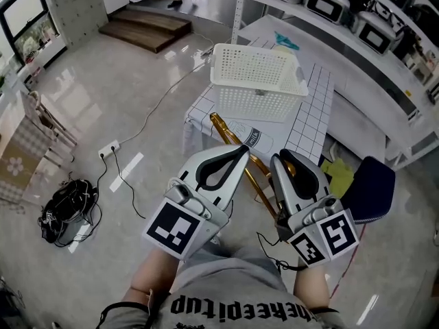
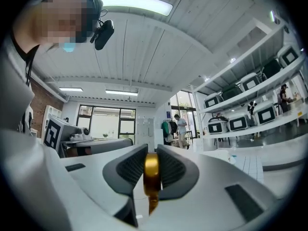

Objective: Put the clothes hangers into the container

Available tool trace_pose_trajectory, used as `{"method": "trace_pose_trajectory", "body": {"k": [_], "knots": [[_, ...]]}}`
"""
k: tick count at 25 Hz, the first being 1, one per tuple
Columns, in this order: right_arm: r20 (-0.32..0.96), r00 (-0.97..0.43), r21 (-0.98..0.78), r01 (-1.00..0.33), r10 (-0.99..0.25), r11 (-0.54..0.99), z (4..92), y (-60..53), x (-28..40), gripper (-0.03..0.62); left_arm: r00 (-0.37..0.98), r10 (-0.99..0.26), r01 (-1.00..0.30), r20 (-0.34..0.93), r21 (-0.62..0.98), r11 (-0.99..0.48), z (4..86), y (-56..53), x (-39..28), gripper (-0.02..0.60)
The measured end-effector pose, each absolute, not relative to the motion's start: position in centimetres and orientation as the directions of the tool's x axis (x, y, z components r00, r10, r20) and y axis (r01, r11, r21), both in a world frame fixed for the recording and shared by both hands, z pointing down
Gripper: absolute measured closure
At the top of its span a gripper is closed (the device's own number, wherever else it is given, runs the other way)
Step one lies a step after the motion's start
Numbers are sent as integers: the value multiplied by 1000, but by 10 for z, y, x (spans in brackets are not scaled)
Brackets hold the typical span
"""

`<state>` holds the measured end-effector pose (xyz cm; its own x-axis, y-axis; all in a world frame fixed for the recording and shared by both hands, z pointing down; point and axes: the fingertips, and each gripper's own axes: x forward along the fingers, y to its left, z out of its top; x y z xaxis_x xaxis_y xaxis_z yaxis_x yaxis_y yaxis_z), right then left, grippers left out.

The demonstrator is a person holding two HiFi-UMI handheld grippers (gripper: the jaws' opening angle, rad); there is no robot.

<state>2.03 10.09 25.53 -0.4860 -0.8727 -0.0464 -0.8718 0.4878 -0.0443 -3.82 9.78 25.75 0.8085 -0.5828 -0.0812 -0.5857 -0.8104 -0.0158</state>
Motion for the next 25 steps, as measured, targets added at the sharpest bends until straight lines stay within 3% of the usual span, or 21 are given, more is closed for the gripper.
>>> {"method": "trace_pose_trajectory", "body": {"k": [9, 25], "knots": [[-27, -463, -37, -885, -886, 464, 257, 83, 28, 513, 815, -574, -577, -80, -11, -817, 259, 78, -39, 561], [-16, -564, -5, -826, -826, 564, 250, 2, 61, 514, 767, -638, -640, -71, -13, -768, 255, 3, -2, 561]]}}
